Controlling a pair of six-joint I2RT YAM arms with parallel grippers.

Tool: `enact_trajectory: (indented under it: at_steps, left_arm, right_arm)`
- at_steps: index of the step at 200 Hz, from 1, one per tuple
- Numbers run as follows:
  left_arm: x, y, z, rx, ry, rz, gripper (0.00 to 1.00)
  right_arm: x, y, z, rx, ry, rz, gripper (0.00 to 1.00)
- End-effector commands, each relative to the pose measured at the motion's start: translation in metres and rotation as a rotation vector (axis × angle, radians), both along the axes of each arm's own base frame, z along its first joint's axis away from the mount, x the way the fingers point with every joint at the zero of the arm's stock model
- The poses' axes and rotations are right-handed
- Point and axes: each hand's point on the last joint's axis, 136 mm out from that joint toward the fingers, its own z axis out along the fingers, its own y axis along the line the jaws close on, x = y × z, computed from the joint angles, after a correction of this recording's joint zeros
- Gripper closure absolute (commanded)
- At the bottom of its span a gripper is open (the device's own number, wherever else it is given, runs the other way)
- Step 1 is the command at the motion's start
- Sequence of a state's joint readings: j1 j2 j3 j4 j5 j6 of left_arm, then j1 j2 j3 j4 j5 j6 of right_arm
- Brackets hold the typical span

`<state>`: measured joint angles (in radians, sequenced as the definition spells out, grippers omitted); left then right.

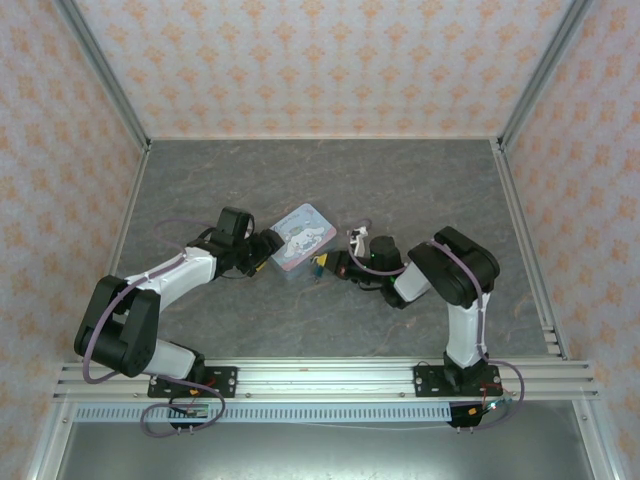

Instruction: Unlock a padlock with a key

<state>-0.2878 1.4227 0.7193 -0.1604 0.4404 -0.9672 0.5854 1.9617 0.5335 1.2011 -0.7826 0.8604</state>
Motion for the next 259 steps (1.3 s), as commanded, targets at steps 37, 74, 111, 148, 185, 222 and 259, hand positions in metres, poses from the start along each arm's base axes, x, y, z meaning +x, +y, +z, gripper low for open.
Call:
enact_trajectory:
  at_steps: [37,74,111,148,185,222,259]
  left_arm:
    - [-0.024,0.013,-0.025,0.078,0.115,0.012,0.30]
    - [-0.020,0.014,-0.011,0.082,0.078,0.009,0.26]
    - [-0.008,0.015,0.023,0.097,-0.024,-0.004,0.23]
    - [0.000,0.023,0.054,0.147,-0.111,0.000,0.20]
    - [-0.002,0.031,0.069,0.186,-0.152,0.004,0.19]
    - [-0.005,0.052,0.089,0.267,-0.228,0.058,0.15]
    - [-0.009,0.065,0.097,0.300,-0.259,0.106,0.12]
  right_arm:
    - [0.037,-0.015,0.038,0.066,-0.070,-0.192,1.00]
    - [0.037,-0.037,0.034,-0.006,-0.082,-0.250,1.00]
    - [0.023,-0.057,0.031,-0.181,-0.080,-0.225,1.00]
    - [0.007,-0.087,0.032,-0.347,-0.092,-0.268,1.00]
    - [-0.013,-0.099,0.034,-0.482,-0.060,-0.190,1.00]
    - [-0.049,-0.122,0.029,-0.753,0.049,-0.002,1.00]
    - [-0.086,-0.115,0.003,-0.771,0.236,0.172,1.00]
